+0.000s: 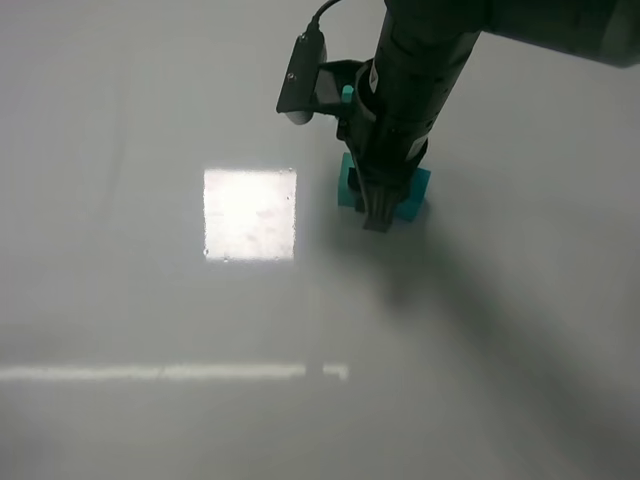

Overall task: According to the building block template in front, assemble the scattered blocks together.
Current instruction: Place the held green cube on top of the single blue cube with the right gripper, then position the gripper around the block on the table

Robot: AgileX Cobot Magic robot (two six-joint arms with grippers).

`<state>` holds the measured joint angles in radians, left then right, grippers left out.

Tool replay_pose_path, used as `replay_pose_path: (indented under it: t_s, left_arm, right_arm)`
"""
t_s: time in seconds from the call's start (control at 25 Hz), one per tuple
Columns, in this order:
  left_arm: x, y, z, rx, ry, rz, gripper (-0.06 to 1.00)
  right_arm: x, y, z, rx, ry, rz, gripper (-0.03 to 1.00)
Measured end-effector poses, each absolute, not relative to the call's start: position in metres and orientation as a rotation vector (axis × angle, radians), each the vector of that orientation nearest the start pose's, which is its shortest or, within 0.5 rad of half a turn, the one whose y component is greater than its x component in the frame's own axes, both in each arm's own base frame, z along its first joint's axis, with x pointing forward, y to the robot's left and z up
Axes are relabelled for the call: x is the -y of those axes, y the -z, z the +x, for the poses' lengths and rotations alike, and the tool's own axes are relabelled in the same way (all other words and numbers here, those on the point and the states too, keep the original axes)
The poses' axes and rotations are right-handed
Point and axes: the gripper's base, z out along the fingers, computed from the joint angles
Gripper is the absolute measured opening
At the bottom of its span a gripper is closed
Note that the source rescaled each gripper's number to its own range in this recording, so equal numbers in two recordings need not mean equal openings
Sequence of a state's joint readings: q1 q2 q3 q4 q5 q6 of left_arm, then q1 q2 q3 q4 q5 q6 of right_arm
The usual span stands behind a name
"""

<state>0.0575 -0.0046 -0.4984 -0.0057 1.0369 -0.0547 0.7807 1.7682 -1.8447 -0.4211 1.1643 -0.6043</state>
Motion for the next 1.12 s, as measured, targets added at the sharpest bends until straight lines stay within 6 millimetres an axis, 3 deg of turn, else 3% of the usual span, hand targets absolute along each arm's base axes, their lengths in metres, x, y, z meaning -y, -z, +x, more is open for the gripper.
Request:
replay_pose_path:
  t_s: [0.28,0.48,0.64,1.12]
  left_arm:
    - [0.0007,-0.2787,-0.0044,-2.014,0.005,-0.113,0.27]
    - [0.0007,-0.2787,-0.0044,-2.014,0.005,-0.113,0.27]
    - [0.0007,-0.2787,-0.0044,-2.014,0.005,-0.113,0.27]
    - [0.0003,-0.2787,-0.0044,-2.014,-0.002,-0.113,0.27]
  right_arm:
    - [-0.2462,-0.3857,0.2979,-1.925,0.469,-1.582,0.09]
    - [-0.2461,-0.3857,0.2979,-1.943,0.460,-1.556,0.44]
    - [-0.2452,-0.3863,0.2987,-1.956,0.469,-1.527,0.55]
    - [-0.2399,-0.3856,0.2983,-2.022,0.510,-1.481,0.58]
